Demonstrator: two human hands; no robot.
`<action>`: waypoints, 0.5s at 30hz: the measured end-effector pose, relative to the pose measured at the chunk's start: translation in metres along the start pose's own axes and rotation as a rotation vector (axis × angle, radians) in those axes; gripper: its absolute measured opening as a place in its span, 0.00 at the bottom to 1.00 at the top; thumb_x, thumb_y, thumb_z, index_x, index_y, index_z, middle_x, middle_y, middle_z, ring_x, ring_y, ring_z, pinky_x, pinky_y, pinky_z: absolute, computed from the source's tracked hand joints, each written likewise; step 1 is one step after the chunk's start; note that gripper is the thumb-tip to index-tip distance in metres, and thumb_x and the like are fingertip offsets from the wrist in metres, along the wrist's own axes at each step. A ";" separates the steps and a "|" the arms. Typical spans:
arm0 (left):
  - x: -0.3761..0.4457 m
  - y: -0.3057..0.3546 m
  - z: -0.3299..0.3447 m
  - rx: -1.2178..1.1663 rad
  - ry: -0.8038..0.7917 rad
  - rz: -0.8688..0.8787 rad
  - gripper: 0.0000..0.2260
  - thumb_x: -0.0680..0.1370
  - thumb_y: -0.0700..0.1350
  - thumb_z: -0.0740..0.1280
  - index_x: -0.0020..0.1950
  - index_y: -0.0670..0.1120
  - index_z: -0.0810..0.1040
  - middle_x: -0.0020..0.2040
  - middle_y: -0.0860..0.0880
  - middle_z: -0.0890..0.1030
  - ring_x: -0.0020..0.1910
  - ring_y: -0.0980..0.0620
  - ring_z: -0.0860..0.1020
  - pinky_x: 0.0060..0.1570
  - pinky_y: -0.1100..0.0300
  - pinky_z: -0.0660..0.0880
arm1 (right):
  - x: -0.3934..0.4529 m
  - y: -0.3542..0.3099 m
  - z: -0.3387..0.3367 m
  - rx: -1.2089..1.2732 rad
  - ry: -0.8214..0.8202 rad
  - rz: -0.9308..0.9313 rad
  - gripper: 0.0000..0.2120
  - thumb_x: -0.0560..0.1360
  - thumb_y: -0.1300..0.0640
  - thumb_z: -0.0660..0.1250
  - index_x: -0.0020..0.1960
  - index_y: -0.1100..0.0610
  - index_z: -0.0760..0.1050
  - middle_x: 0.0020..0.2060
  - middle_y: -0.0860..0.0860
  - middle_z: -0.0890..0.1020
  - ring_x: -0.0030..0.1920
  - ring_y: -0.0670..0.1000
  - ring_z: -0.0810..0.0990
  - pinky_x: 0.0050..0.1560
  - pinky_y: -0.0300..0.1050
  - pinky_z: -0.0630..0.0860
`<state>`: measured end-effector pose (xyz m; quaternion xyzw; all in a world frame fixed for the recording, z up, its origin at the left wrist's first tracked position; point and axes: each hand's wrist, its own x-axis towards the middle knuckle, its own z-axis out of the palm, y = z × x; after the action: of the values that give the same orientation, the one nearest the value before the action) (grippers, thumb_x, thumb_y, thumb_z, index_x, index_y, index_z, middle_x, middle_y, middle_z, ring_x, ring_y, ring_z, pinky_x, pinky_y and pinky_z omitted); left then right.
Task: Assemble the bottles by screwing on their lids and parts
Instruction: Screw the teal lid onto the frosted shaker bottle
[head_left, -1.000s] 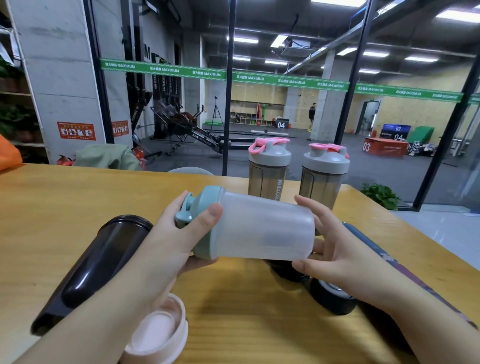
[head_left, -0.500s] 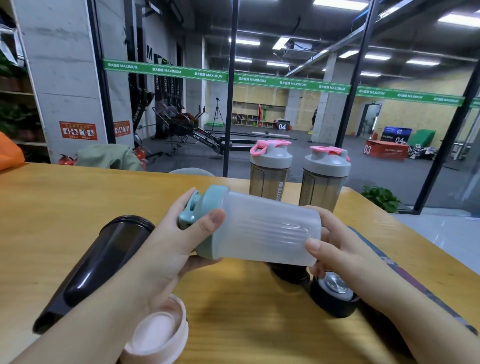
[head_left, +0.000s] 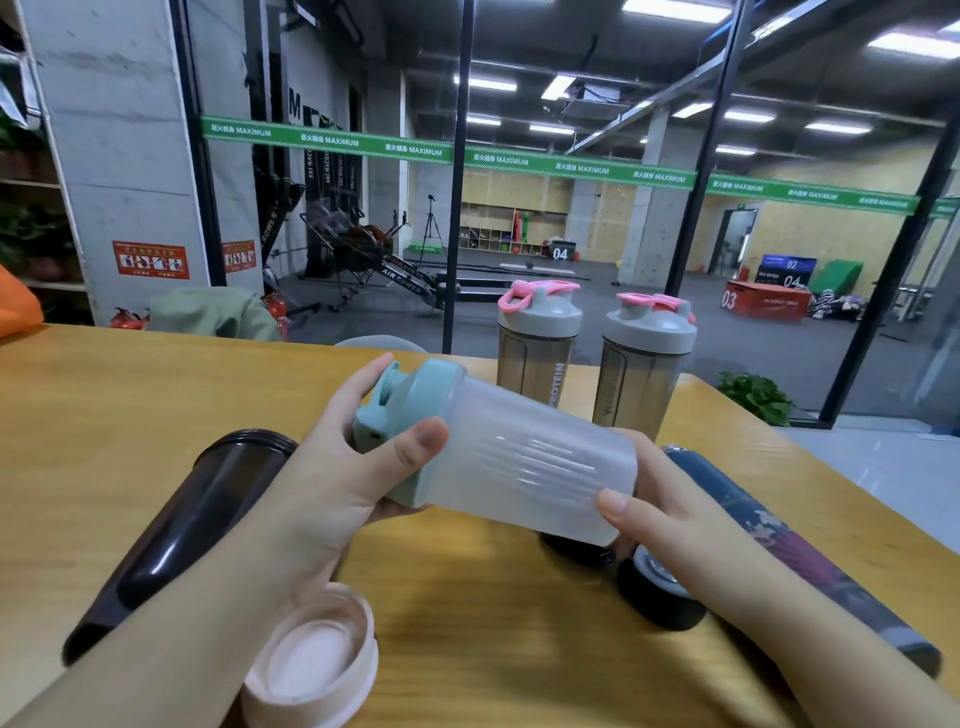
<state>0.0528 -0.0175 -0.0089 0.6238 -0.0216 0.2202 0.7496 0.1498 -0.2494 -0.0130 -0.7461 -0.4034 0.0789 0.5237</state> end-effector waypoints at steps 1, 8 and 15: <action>0.000 0.001 0.000 0.014 0.012 0.018 0.46 0.42 0.66 0.79 0.59 0.65 0.71 0.48 0.62 0.83 0.45 0.56 0.83 0.38 0.55 0.81 | 0.000 0.000 0.001 0.021 -0.016 -0.002 0.29 0.63 0.40 0.66 0.62 0.47 0.67 0.47 0.38 0.82 0.42 0.40 0.80 0.40 0.34 0.74; -0.003 0.007 0.001 0.031 0.009 0.062 0.48 0.51 0.66 0.78 0.70 0.56 0.70 0.60 0.52 0.80 0.54 0.52 0.81 0.43 0.56 0.79 | -0.006 -0.010 0.012 -0.232 0.121 -0.136 0.39 0.61 0.48 0.79 0.63 0.38 0.58 0.53 0.25 0.71 0.54 0.32 0.74 0.46 0.24 0.70; -0.005 0.008 0.006 0.144 0.051 0.147 0.49 0.49 0.66 0.78 0.69 0.60 0.68 0.55 0.64 0.81 0.55 0.59 0.80 0.50 0.60 0.78 | -0.007 -0.011 0.015 -0.641 0.147 -0.213 0.40 0.61 0.36 0.71 0.63 0.28 0.49 0.59 0.21 0.60 0.58 0.26 0.63 0.52 0.19 0.61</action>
<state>0.0472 -0.0235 -0.0021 0.6670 -0.0322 0.2916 0.6849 0.1313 -0.2420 -0.0130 -0.8300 -0.4447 -0.1609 0.2957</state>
